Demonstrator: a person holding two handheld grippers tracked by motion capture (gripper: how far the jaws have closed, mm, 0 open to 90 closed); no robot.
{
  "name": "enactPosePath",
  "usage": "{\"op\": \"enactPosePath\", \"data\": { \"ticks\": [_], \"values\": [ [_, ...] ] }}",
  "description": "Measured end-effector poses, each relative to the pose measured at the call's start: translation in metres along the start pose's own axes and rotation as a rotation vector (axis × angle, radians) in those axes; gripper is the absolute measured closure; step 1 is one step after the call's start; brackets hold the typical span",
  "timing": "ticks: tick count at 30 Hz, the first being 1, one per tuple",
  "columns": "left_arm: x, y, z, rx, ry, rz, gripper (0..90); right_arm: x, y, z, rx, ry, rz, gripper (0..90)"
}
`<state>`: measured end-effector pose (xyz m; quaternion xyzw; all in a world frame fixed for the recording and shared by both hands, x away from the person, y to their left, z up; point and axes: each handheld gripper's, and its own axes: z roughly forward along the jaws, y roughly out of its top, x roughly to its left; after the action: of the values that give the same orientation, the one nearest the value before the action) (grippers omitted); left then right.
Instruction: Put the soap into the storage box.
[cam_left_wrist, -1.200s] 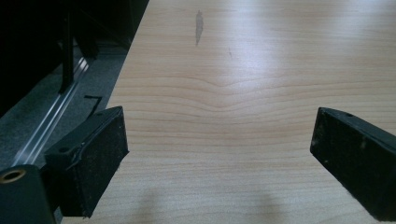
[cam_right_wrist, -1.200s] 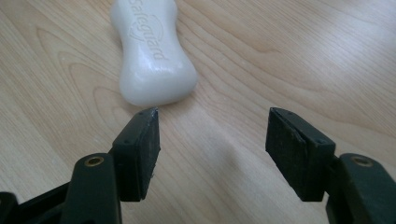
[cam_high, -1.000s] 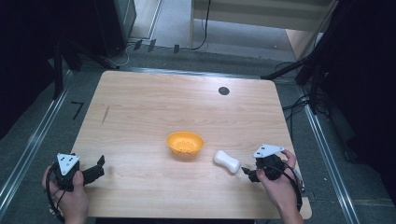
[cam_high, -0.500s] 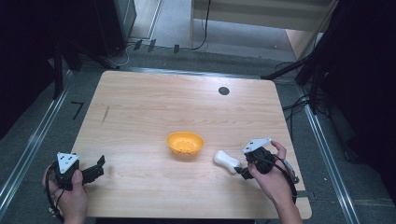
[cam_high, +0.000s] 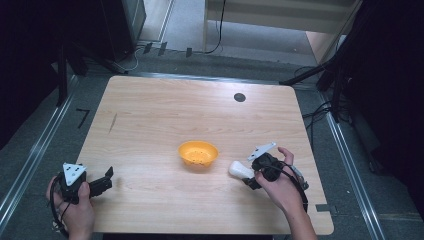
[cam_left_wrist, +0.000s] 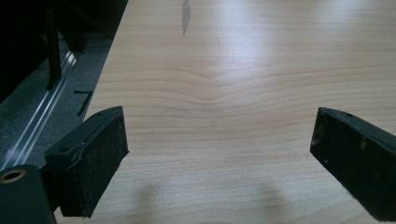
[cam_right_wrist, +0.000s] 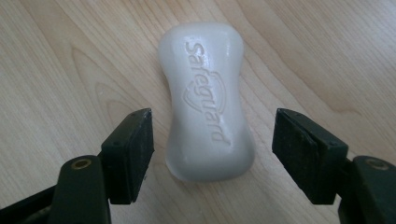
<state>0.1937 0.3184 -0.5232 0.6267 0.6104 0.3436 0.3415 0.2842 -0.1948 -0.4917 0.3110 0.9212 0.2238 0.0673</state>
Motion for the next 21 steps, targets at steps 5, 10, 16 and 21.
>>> {"op": "enactPosePath", "data": {
  "ticks": [5, 10, 16, 21],
  "values": [
    [0.0, 0.0, -0.001, -0.007, 0.0, 0.005, 4.7, 0.002, 0.006, 0.006, 0.023, 0.006, 0.001, 31.5],
    [0.0, 0.0, -0.001, -0.003, -0.001, 0.003, 4.7, 0.002, 0.009, 0.01, 0.043, 0.013, -0.001, 32.0],
    [0.0, 0.0, -0.001, -0.004, -0.003, 0.004, 4.7, 0.003, 0.012, 0.014, 0.061, 0.02, -0.003, 34.0],
    [0.0, 0.0, 0.0, -0.002, -0.002, 0.004, 4.7, 0.005, 0.015, 0.018, 0.081, 0.014, -0.015, 34.2]
  ]
}}
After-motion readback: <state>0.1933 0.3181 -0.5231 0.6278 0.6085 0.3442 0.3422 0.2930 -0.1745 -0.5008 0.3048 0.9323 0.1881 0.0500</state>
